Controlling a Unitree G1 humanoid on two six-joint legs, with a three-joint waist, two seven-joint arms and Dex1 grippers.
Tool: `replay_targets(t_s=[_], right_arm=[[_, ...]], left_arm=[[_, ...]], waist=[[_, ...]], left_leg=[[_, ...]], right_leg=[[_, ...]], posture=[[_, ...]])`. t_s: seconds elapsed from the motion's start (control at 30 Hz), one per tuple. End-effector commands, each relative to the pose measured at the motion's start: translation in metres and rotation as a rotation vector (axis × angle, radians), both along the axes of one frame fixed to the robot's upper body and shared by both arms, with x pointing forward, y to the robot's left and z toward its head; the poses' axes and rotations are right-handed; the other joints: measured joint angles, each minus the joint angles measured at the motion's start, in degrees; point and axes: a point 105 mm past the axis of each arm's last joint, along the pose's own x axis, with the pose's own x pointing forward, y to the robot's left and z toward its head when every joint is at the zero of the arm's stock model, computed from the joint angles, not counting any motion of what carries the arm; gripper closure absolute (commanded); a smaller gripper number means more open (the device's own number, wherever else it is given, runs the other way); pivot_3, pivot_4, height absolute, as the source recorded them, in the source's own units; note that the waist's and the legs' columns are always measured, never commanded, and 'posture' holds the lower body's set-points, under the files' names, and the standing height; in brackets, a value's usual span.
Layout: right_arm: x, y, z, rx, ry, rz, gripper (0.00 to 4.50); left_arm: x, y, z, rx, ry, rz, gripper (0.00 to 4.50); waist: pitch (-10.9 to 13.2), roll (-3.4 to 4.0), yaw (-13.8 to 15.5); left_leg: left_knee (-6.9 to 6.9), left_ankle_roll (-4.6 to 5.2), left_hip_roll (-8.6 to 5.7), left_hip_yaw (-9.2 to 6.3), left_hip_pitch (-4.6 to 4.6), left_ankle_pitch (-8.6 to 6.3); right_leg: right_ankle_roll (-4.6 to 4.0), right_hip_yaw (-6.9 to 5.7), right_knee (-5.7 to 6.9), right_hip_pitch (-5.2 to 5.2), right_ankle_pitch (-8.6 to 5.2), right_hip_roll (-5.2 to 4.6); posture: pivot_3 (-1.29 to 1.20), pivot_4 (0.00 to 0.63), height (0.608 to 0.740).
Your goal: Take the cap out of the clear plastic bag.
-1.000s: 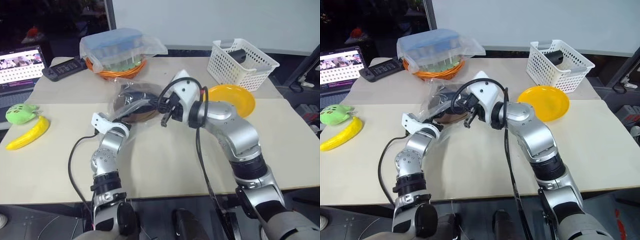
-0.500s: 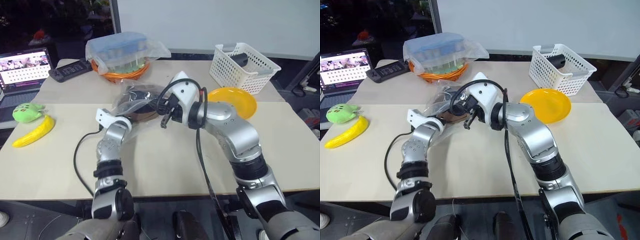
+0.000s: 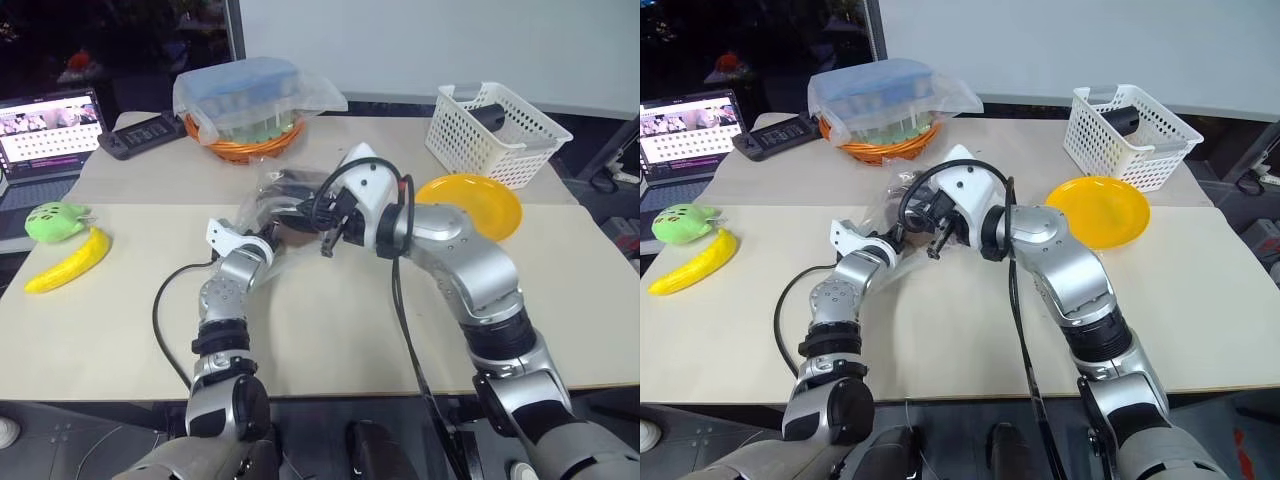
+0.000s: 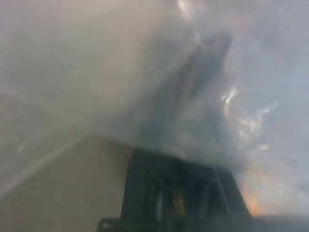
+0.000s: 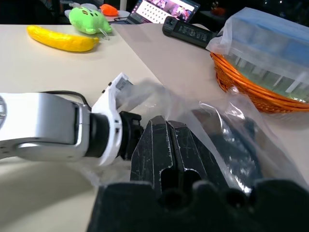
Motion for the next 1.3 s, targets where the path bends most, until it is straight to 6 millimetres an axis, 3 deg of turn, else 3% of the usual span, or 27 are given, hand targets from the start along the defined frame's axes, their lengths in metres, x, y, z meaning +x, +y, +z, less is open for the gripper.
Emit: replay_targets(t_s=[0.03,0.17,0.33,0.47,0.63,0.93,1.1,1.3], right_arm=[[-0.003,0.003,0.015,0.022,-0.067,0.012,4.5],[0.002,0.002,0.013,0.019,-0.074,-0.005,4.5],[0.014,-0.004,0.004,-0.014,-0.084,-0.04,4.5],[0.023,-0.008,-0.018,-0.122,-0.117,-0.056,4.5],[-0.002,0.006,-0.039,-0.145,-0.035,0.102,4.5],[-0.027,0.015,-0.025,-0.087,0.037,0.233,4.5],[-0.013,0.013,-0.044,-0.123,0.036,0.153,4.5],[0.013,0.005,-0.069,-0.216,-0.028,0.03,4.5]], left_arm=[[-0.017,-0.019,0.016,-0.014,-0.039,-0.076,4.41],[-0.042,-0.013,0.021,0.005,-0.038,-0.094,4.41],[-0.071,0.009,0.023,0.064,-0.01,-0.07,4.41],[-0.081,0.027,0.035,0.044,-0.001,-0.001,4.41],[-0.073,0.033,0.062,0.028,-0.05,0.048,4.41],[-0.045,0.04,0.055,0.046,-0.023,0.097,4.41],[-0.024,0.022,0.076,-0.043,-0.06,0.12,4.41],[-0.036,-0.003,0.081,-0.105,-0.037,0.097,4.41]], waist=[[0.0,0.0,-0.02],[0.0,0.0,-0.05],[0.01,-0.01,-0.25],[0.01,-0.01,-0.15],[0.02,-0.03,0.08],[0.02,-0.03,0.14],[0.03,-0.06,0.6],[0.04,-0.08,0.5]], left_leg=[[0.0,0.0,0.0,0.0,0.0,0.0],[0.0,-0.01,0.01,0.0,0.0,-0.01],[0.0,0.0,0.01,-0.01,0.03,-0.01],[0.0,0.0,0.01,-0.01,0.07,0.0],[0.01,-0.01,0.0,-0.01,0.06,0.0],[0.01,-0.01,-0.01,0.0,0.06,0.0],[0.01,-0.02,-0.02,-0.01,0.02,0.01],[0.01,-0.12,-0.03,0.01,-0.1,-0.06]], right_leg=[[0.0,0.0,0.0,0.0,0.0,0.0],[-0.03,0.01,0.01,0.0,0.02,0.0],[-0.03,0.04,0.04,-0.01,0.02,0.01],[-0.02,0.04,0.06,0.0,0.01,0.01],[-0.03,0.04,0.03,0.02,0.02,0.02],[-0.07,0.03,0.01,0.03,0.04,0.02],[-0.04,0.0,-0.04,0.03,0.03,0.01],[-0.03,0.05,-0.25,0.0,0.06,0.0]], posture=[[0.0,0.15,0.74],[0.0,0.15,0.74],[0.0,0.15,0.74],[0.0,0.15,0.74],[0.0,0.15,0.74],[0.0,0.15,0.74],[0.0,0.15,0.74],[0.0,0.15,0.74]])
